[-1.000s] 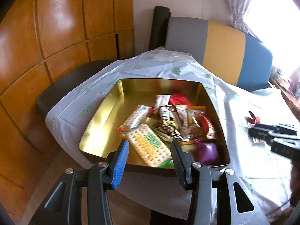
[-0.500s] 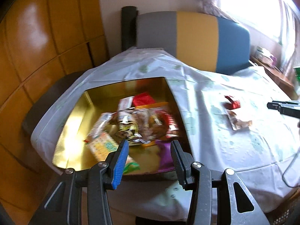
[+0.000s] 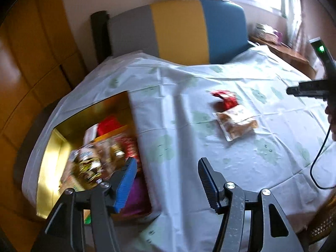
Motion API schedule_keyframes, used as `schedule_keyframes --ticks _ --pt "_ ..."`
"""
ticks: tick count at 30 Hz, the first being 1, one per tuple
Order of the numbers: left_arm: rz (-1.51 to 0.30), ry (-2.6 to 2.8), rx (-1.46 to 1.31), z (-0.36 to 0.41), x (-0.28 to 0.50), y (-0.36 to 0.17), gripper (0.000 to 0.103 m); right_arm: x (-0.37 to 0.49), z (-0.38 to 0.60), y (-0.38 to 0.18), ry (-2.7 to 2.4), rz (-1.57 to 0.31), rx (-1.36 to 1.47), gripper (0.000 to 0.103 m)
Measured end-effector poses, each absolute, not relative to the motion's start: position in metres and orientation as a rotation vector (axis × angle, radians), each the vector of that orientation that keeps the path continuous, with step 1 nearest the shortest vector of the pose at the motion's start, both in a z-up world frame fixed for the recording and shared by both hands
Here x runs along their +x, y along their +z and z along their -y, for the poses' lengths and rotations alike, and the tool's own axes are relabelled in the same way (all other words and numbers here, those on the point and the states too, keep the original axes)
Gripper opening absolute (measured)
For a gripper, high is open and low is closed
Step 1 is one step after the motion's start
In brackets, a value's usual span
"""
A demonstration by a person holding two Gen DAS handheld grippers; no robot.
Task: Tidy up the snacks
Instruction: 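Move the left tool to the clear-wrapped cake and grasp it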
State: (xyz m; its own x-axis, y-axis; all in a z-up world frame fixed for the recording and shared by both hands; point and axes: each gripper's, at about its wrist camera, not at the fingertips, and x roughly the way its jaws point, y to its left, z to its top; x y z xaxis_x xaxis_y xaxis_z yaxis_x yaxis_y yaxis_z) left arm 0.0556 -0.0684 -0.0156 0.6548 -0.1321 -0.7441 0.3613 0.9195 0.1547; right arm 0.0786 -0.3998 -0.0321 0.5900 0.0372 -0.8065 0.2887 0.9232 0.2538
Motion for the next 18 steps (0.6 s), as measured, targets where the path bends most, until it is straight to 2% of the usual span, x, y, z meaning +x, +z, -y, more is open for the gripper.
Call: schedule_keyframes --ticks 5,10,14,18 --pt "-0.862 -0.388 0.331 0.113 0.073 -0.029 0.066 0.078 0.4 -0.03 -0.149 -0.928 0.396 0.03" --pt "-0.887 -0.472 0.339 0.156 0.093 -0.038 0.077 0.079 0.398 -0.029 -0.132 -0.93 0.397 0.032" --pt "-0.92 -0.542 0.356 0.185 0.11 -0.044 0.092 0.08 0.395 -0.028 -0.115 -0.928 0.395 0.032" --pt "-0.928 -0.545 0.406 0.213 0.127 -0.056 0.094 0.082 0.396 -0.026 -0.099 -0.926 0.402 0.032"
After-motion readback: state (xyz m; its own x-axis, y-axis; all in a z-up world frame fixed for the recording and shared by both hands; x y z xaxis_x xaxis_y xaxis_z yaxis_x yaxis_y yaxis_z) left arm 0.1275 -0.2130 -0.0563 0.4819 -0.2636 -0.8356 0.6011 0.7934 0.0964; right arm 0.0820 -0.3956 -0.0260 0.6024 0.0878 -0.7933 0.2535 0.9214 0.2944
